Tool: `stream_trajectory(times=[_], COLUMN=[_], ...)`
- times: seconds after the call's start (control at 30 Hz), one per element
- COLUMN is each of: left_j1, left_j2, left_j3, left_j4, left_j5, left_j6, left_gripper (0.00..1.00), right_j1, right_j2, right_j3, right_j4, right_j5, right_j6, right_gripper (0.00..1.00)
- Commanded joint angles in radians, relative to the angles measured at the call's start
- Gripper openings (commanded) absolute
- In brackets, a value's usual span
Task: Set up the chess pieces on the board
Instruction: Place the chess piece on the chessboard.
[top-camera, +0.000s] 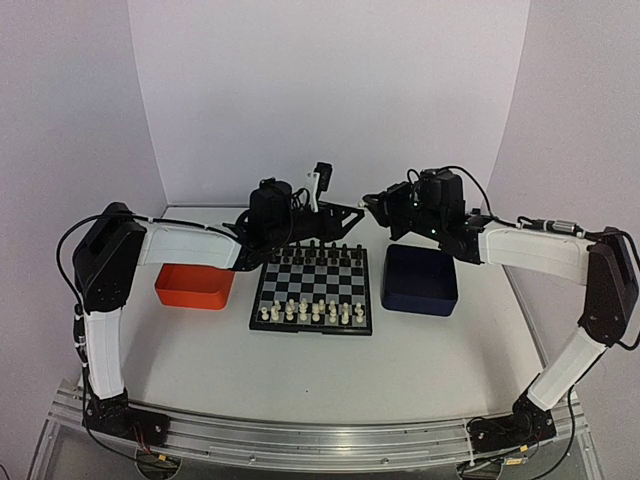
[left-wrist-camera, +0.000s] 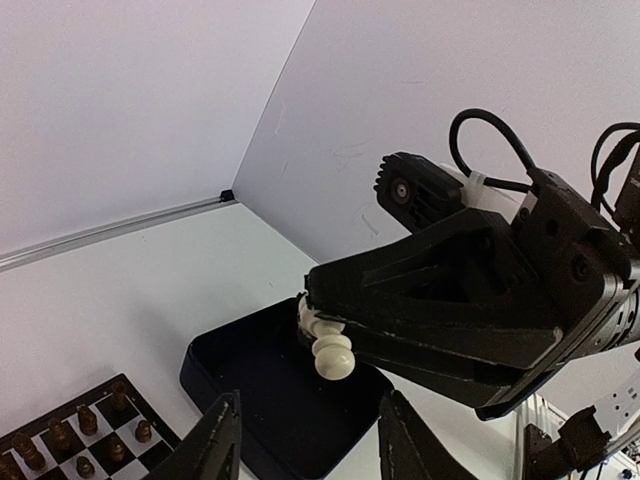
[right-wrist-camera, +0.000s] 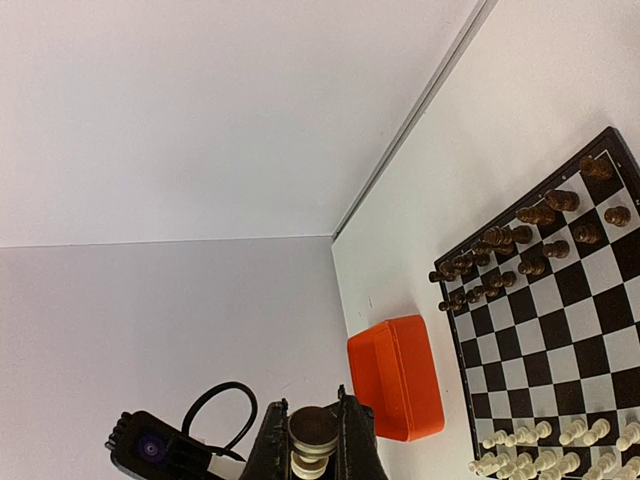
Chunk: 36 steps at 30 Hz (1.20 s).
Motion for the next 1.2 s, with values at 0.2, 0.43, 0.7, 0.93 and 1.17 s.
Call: stream_trajectory(times=[0.2, 0.43, 0.7, 0.93, 1.17], left_j1=[-0.006, -0.006, -0.008, -0.011, -0.012], left_j2=[0.023, 0.033, 0.029, 0.017, -0.093], left_j3=[0.055, 0.064, 0.049, 0.041, -0.039], left_j4=[0.096, 0.111, 0.138, 0.139, 0.038], left_j5=[0.021, 0.025, 0.015, -0.019, -0.053], left_j6=[-0.019, -0.029, -0.032, -0.031, -0.023], left_gripper=[0.41, 0.36, 0.19, 0.00, 0.00], right_j1=[0.006, 0.010, 0.017, 0.026, 0.026], right_j2=[-0.021, -0.001, 0.000, 0.004, -0.033], right_j3=[0.006, 0.021, 0.019, 0.022, -0.016], right_j4=[0.030, 0.030, 0.030, 0.029, -0.031], right_j5=[-0.038, -0.073, -0.072, -0.081, 0.002], right_j6=[0.007, 0.012, 0.006, -0.003, -0.099], right_gripper=[0.00, 0.00, 0.00, 0.00, 0.24])
